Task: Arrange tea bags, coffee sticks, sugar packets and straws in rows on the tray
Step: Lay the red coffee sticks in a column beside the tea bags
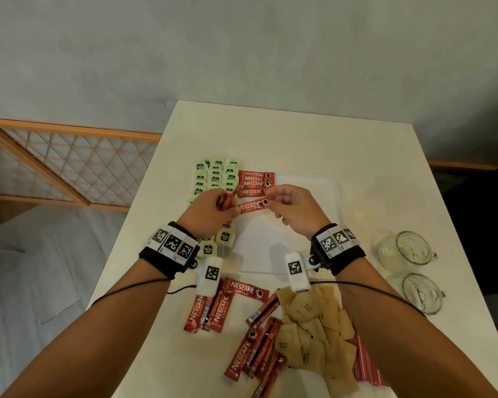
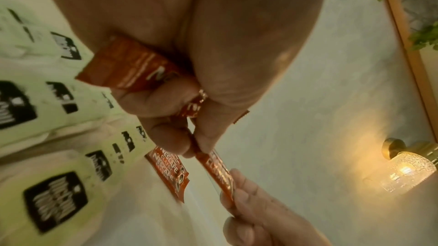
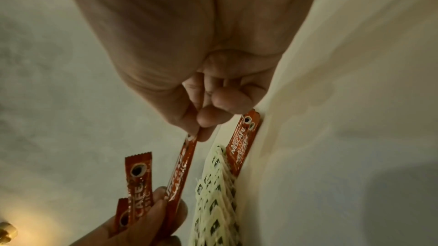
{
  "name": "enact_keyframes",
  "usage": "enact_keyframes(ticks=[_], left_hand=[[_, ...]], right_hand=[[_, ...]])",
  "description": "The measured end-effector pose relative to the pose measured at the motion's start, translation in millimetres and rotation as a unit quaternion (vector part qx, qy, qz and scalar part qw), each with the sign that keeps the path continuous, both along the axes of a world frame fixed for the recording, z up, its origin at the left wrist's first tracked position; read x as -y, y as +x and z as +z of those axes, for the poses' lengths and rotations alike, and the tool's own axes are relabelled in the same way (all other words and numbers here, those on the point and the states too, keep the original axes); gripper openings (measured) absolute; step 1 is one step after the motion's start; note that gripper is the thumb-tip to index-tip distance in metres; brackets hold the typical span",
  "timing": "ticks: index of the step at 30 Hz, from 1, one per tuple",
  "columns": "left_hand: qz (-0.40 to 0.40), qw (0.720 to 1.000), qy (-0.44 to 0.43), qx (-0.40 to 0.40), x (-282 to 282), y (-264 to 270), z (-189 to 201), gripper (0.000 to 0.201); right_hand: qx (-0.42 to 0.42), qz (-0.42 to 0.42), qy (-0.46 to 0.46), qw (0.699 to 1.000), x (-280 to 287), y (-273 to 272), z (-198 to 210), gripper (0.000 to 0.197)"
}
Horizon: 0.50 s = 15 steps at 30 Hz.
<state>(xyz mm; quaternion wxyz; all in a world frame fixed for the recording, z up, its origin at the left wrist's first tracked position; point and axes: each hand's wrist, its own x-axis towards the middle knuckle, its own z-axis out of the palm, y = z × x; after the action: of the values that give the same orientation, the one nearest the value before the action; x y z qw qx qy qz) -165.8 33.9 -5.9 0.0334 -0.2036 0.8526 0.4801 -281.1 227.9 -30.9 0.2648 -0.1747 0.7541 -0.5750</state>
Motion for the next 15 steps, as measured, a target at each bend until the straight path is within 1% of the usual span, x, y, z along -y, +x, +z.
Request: enact_keyframes(ticks=[3,6,9,12,15], left_hand=[[0.019,1.0,-0.012,-0.019,5.9,-9.1,1.4,0.011],[0.004,0.999,-0.033,-0.024,7.0,-18.3,1.0,0.008],[-0.017,0.997,-0.069,-0.031,6.8,-28.3,-1.4,0.007],[-0.005,0.996,-0.084,-0.016,9.0,-39.2,-3.4,0.012],[0.017,0.992,-0.123,0.018,11.3,-49.7,-6.6,0.033]], right_hand=[[-0.018,-0.009,0.008,1.0,-3.4,-6.1,-3.2,0.023],[-0.035,-0.012,0.018,0.999,-4.4,-11.1,-5.6,0.017],[-0.079,-0.026,0.064,0.995,-1.8,-18.3,-11.6,0.011],[-0.102,-0.04,0.125,0.986,3.4,-27.3,-20.0,0.008],[-0.11,-0.033,0.177,0.977,10.8,-31.4,-25.9,0.01]])
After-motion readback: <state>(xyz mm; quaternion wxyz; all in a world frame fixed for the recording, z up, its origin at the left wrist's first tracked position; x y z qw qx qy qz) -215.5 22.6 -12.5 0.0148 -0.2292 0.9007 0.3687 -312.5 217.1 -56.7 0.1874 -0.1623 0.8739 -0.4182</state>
